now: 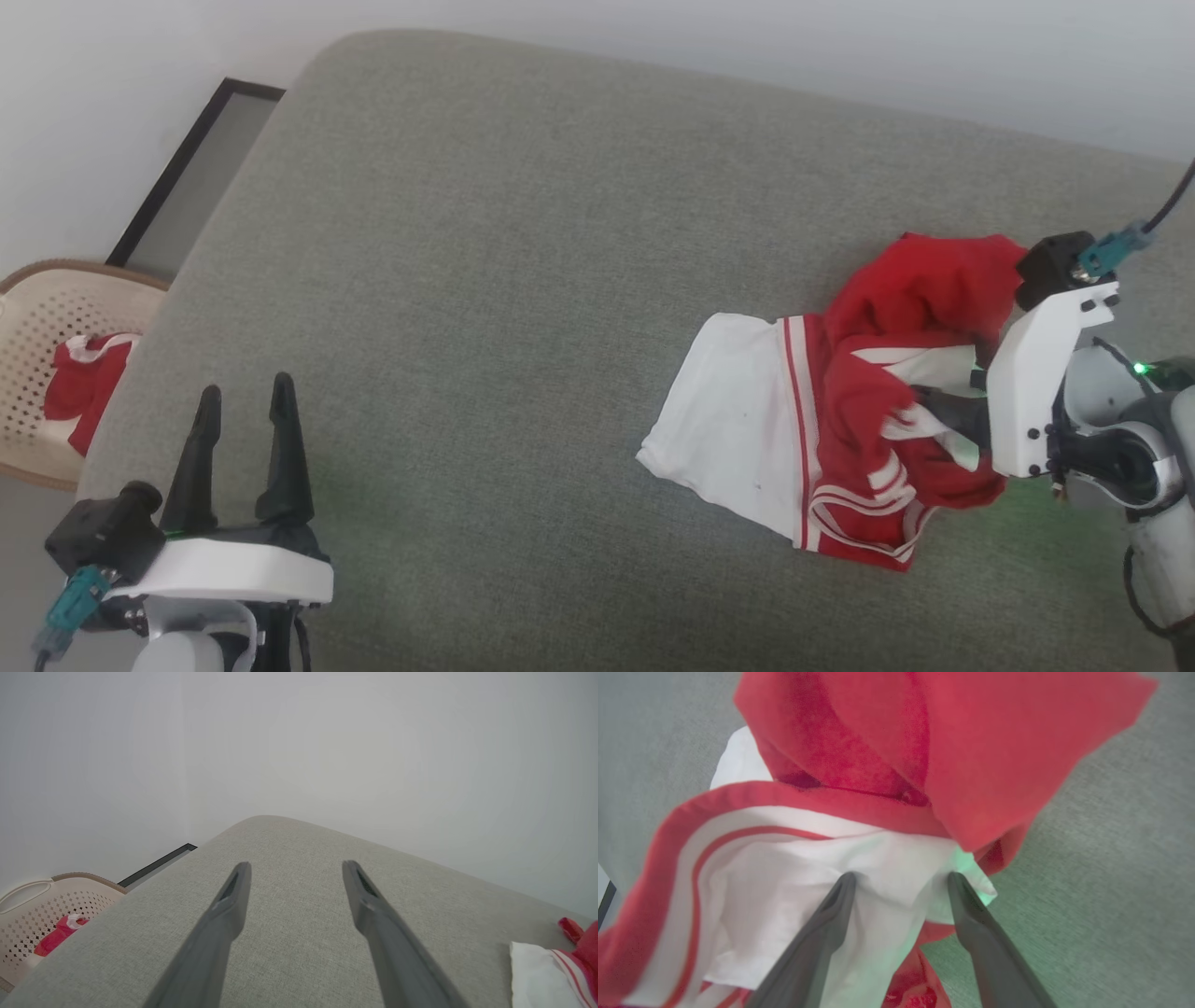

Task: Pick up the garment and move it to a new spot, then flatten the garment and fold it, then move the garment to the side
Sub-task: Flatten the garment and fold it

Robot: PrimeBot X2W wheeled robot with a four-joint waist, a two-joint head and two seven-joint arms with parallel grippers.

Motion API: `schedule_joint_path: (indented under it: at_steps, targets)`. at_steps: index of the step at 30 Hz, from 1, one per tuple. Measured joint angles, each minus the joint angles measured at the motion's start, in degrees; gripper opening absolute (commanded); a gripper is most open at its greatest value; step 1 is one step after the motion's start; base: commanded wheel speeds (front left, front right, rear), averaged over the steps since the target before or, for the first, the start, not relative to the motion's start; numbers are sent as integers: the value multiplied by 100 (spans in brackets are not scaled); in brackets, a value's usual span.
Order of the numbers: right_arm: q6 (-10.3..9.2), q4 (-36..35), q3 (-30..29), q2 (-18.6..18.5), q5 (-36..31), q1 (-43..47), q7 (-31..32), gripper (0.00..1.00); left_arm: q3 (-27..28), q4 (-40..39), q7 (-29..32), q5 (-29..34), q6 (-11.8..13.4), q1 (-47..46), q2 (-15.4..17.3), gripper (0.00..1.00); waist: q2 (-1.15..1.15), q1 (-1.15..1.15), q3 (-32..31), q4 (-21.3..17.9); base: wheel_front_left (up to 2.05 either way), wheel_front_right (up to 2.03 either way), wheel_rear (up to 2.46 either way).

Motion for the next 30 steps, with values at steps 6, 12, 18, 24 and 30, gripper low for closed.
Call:
schedule_joint_path:
  at_steps: [6, 12, 18, 24, 30]
  targets:
    - [0, -45, 162, -59, 65, -57, -124, 0, -5, 20, 0, 1, 0, -46, -24, 100, 0, 0, 61, 50, 0, 0, 0]
    - [0, -361, 67, -305, 155, -168, -266, 0, 94, 23, 0, 1, 0, -39, -13, 100, 0, 0, 19, -66, 0, 0, 0]
    - [0, -777, -365, -615, 248, -110, -348, 0, 153, -8, 0, 11, 0, -28, 26, 100, 0, 0, -60, -250, 0, 0, 0]
    - [0, -829, -902, -915, 129, 217, -268, 0, 175, -33, 0, 19, 0, 15, 59, 100, 0, 0, -131, -470, 0, 0, 0]
    - [0, -299, -1418, -1061, -107, 660, -403, 0, 124, -5, 0, 20, 0, 23, 90, 100, 0, 0, -196, -600, 0, 0, 0]
